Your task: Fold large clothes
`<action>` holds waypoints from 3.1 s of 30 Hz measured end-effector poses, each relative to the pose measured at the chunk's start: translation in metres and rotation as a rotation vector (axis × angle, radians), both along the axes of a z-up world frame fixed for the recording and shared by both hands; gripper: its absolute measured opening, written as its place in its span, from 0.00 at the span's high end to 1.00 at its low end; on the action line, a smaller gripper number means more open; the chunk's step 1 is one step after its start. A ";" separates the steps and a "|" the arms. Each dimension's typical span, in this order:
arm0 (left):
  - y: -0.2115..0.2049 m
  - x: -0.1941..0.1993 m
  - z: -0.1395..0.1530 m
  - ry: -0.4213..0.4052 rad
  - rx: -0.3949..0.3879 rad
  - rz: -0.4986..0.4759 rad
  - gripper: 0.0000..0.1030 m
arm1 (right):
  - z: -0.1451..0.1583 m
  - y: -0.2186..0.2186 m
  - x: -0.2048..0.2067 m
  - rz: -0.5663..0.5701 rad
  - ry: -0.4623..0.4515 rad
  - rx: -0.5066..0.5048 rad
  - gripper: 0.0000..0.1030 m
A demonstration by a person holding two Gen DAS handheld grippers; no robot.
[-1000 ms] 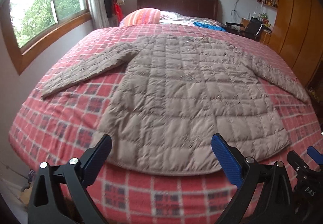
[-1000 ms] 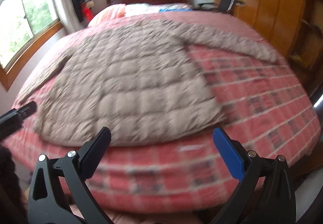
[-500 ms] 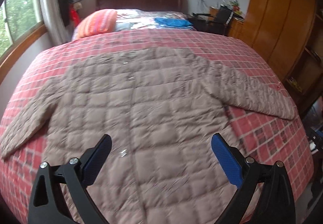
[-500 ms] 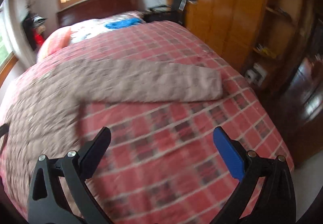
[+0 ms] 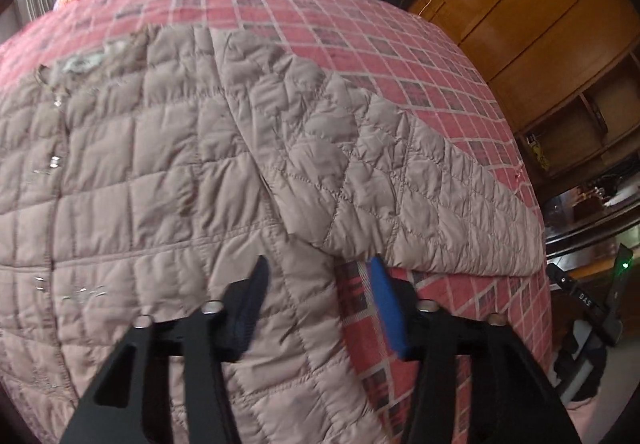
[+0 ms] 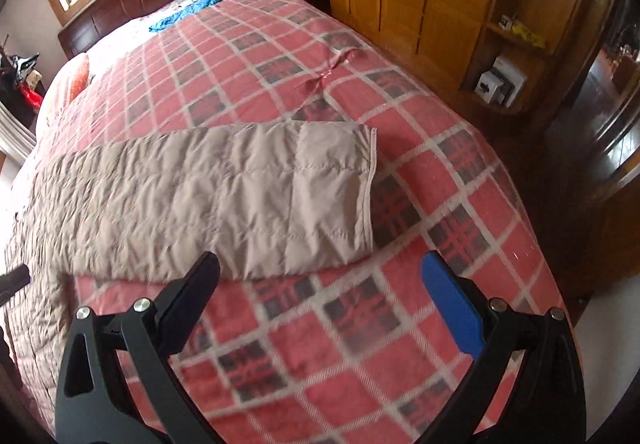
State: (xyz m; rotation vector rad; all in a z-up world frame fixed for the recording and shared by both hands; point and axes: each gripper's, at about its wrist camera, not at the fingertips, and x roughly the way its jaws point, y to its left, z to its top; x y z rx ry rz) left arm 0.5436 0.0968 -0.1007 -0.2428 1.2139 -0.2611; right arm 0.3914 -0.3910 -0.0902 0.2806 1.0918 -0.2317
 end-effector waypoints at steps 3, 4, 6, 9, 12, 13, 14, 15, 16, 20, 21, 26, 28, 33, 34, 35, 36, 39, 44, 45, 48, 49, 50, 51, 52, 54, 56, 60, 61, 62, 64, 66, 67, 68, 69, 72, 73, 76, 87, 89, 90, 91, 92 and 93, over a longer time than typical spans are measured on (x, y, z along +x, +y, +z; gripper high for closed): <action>-0.002 0.011 -0.015 0.033 -0.020 0.002 0.71 | -0.009 -0.009 0.014 0.005 0.003 0.054 0.04; -0.002 0.013 -0.019 0.032 -0.022 0.003 0.72 | -0.013 -0.010 0.018 0.003 0.014 0.058 0.06; -0.001 0.015 -0.025 0.030 -0.026 0.000 0.72 | -0.021 -0.015 0.027 -0.007 0.039 0.058 0.19; 0.008 0.017 -0.034 0.050 -0.043 0.006 0.72 | -0.038 -0.024 0.036 -0.030 0.078 0.099 0.24; 0.016 0.018 -0.040 0.054 -0.051 0.011 0.72 | -0.049 -0.026 0.039 -0.035 0.094 0.118 0.31; 0.018 0.019 -0.042 0.052 -0.057 0.012 0.72 | -0.049 -0.025 0.039 -0.035 0.085 0.106 0.33; 0.020 0.019 -0.043 0.051 -0.061 0.012 0.72 | -0.049 -0.024 0.039 -0.032 0.080 0.088 0.40; 0.022 0.019 -0.044 0.049 -0.066 0.012 0.71 | -0.047 -0.020 0.040 -0.022 0.074 0.065 0.49; 0.022 0.019 -0.045 0.049 -0.070 0.010 0.71 | -0.046 -0.018 0.040 -0.013 0.067 0.065 0.54; 0.028 0.019 -0.047 0.050 -0.094 0.008 0.71 | -0.036 -0.009 0.042 0.002 0.055 0.090 0.90; 0.030 0.019 -0.048 0.050 -0.102 0.009 0.71 | -0.032 -0.007 0.042 -0.002 0.049 0.085 0.92; 0.045 0.014 -0.044 0.040 -0.128 0.016 0.71 | 0.006 0.020 0.037 0.031 -0.062 0.123 0.92; 0.051 0.011 -0.041 0.028 -0.130 0.019 0.71 | 0.026 0.043 0.034 0.090 -0.121 0.144 0.92; 0.070 0.007 -0.036 0.008 -0.124 0.039 0.72 | 0.048 0.110 0.040 0.250 -0.160 0.164 0.92; 0.073 0.006 -0.036 0.009 -0.124 0.041 0.72 | 0.049 0.127 0.044 0.281 -0.154 0.163 0.92; 0.076 0.006 -0.036 0.009 -0.124 0.045 0.72 | 0.047 0.138 0.047 0.302 -0.149 0.159 0.92; 0.076 0.006 -0.036 0.009 -0.122 0.048 0.72 | 0.046 0.153 0.050 0.331 -0.139 0.152 0.92; 0.081 0.005 -0.036 0.011 -0.116 0.051 0.72 | 0.038 0.191 0.060 0.419 -0.112 0.132 0.92; 0.079 0.004 -0.036 0.005 -0.110 0.038 0.71 | 0.022 0.241 0.074 0.532 -0.062 0.056 0.92; 0.081 0.004 -0.035 0.005 -0.112 0.038 0.71 | 0.017 0.248 0.077 0.543 -0.049 0.037 0.92; 0.085 0.003 -0.035 0.003 -0.107 0.043 0.71 | 0.003 0.261 0.082 0.563 -0.012 0.008 0.91; 0.085 0.003 -0.035 0.004 -0.107 0.044 0.71 | -0.001 0.263 0.083 0.570 -0.004 0.008 0.87; 0.086 0.002 -0.035 0.005 -0.109 0.045 0.71 | -0.003 0.264 0.082 0.579 0.001 0.013 0.81; 0.087 0.003 -0.035 0.006 -0.111 0.045 0.71 | -0.004 0.263 0.081 0.588 0.002 0.038 0.66; 0.087 0.002 -0.035 0.006 -0.111 0.044 0.71 | -0.003 0.261 0.080 0.598 0.000 0.074 0.56; 0.085 0.001 -0.033 0.002 -0.113 0.040 0.71 | 0.001 0.256 0.071 0.635 -0.041 0.182 0.46; 0.079 0.000 -0.032 0.000 -0.126 0.029 0.70 | 0.009 0.249 0.065 0.659 -0.069 0.261 0.47; 0.061 -0.001 -0.028 -0.003 -0.174 -0.010 0.66 | 0.025 0.216 0.053 0.623 -0.128 0.344 0.48; 0.054 0.000 -0.027 -0.002 -0.185 -0.022 0.64 | 0.028 0.205 0.052 0.577 -0.130 0.296 0.48; 0.048 0.001 -0.027 0.000 -0.192 -0.029 0.64 | 0.028 0.200 0.050 0.547 -0.129 0.265 0.48; 0.032 0.003 -0.027 0.006 -0.220 -0.049 0.64 | 0.025 0.174 0.048 0.450 -0.119 0.208 0.49; 0.015 0.006 -0.025 0.009 -0.242 -0.072 0.64 | 0.019 0.147 0.042 0.381 -0.112 0.255 0.52; 0.004 0.009 -0.024 0.007 -0.245 -0.089 0.62 | 0.016 0.133 0.040 0.349 -0.116 0.277 0.52; -0.005 0.011 -0.024 0.008 -0.243 -0.101 0.60 | 0.014 0.121 0.037 0.322 -0.117 0.282 0.52; -0.016 0.015 -0.026 0.018 -0.236 -0.113 0.59 | 0.012 0.114 0.035 0.300 -0.113 0.278 0.52; -0.039 0.025 -0.037 0.058 -0.226 -0.119 0.60 | 0.001 0.096 0.029 0.242 -0.085 0.273 0.53; -0.046 0.027 -0.041 0.069 -0.223 -0.121 0.62 | -0.004 0.092 0.028 0.228 -0.071 0.275 0.54; -0.057 0.029 -0.050 0.076 -0.202 -0.126 0.89 | -0.018 0.084 0.024 0.209 -0.051 0.295 0.56; 0.020 -0.009 -0.001 -0.147 -0.193 -0.036 0.97 | -0.021 0.106 0.024 0.288 -0.079 0.391 0.56; 0.045 -0.016 0.008 -0.178 -0.191 -0.003 0.97 | -0.019 0.119 0.029 0.321 -0.082 0.423 0.56; 0.062 -0.020 0.011 -0.192 -0.189 0.016 0.97 | -0.018 0.128 0.033 0.331 -0.081 0.438 0.56; 0.076 -0.023 0.014 -0.202 -0.185 0.033 0.97 | -0.019 0.134 0.037 0.342 -0.078 0.454 0.56; 0.087 -0.025 0.016 -0.210 -0.179 0.049 0.97 | -0.019 0.142 0.041 0.356 -0.074 0.467 0.56; 0.105 -0.029 0.019 -0.221 -0.168 0.074 0.97 | -0.019 0.152 0.046 0.374 -0.068 0.471 0.56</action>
